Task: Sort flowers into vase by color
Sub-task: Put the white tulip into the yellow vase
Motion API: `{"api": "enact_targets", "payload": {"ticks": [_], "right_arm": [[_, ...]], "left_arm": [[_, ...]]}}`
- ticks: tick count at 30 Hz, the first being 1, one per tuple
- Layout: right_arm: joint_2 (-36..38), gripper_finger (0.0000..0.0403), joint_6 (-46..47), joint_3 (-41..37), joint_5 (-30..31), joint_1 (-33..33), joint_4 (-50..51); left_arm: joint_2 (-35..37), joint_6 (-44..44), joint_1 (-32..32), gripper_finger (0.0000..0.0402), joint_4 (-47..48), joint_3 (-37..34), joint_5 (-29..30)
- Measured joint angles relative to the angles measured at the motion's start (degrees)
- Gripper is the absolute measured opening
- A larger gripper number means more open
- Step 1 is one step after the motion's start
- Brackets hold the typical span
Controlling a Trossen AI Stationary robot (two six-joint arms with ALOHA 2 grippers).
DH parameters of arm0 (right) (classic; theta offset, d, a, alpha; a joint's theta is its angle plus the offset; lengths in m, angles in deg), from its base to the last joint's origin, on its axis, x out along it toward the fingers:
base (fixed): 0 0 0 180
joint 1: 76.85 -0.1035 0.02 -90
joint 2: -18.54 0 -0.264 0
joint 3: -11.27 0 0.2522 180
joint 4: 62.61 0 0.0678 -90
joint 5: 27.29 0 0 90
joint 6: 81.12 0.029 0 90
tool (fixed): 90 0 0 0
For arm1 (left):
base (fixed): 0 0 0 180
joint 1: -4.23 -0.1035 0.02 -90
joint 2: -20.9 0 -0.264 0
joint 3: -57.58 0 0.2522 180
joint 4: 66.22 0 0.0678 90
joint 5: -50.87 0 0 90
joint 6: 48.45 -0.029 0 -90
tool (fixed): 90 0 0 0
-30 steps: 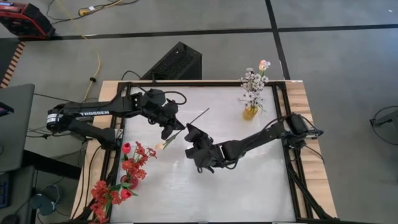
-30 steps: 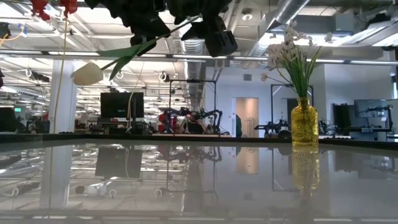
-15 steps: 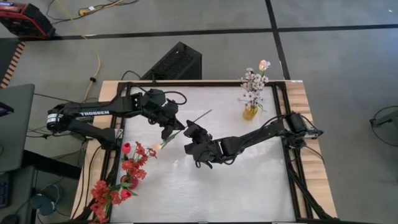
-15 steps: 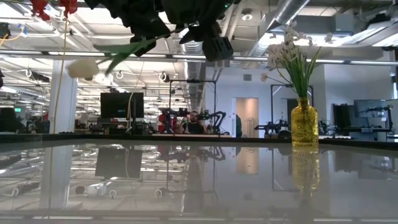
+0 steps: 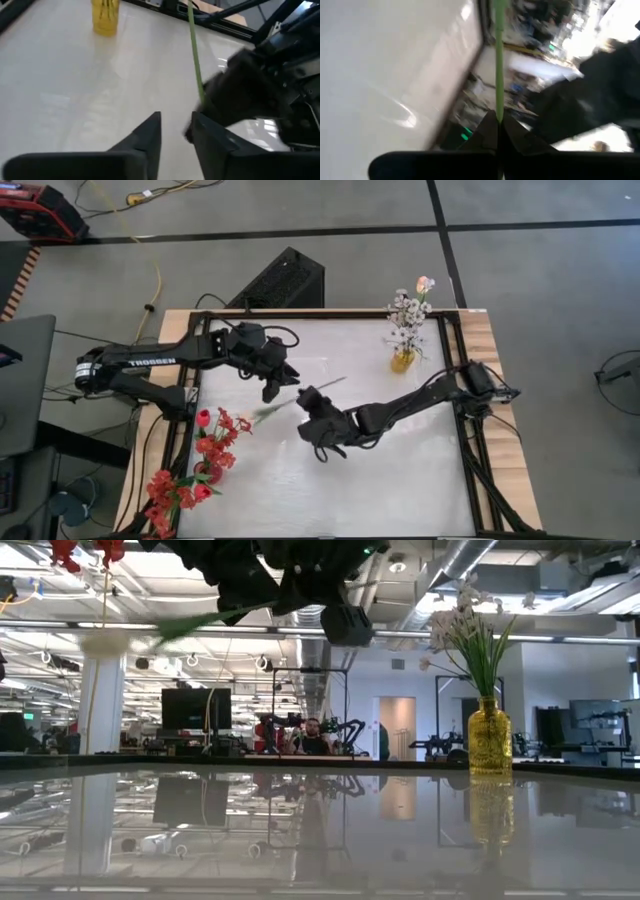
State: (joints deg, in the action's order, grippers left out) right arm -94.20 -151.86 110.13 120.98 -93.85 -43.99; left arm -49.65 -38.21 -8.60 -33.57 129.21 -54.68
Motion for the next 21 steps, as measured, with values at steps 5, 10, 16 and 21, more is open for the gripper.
{"api": "enact_targets", "payload": {"ticks": [5, 10, 16, 21], "right_arm": [[3.31, 0.0023, 26.41, 0.00, -14.54, -0.57, 20.00], [11.74, 0.0024, 52.44, -6.62, -30.53, 2.01, 33.87], [29.46, 0.0023, 67.67, -30.74, -31.44, -0.48, 20.28], [42.96, 0.0023, 74.25, -49.95, -31.22, -4.15, -6.41]], "left_arm": [[1.42, -3.65, -3.24, 0.0135, 0.10, 0.00, -0.80], [3.80, -8.35, -5.77, 0.0146, -0.02, 0.00, -1.12], [5.09, -16.66, -6.24, 0.0146, 0.01, 0.00, -2.19], [4.84, -19.36, -6.26, 0.0146, -2.44, 0.00, -4.39]]}}
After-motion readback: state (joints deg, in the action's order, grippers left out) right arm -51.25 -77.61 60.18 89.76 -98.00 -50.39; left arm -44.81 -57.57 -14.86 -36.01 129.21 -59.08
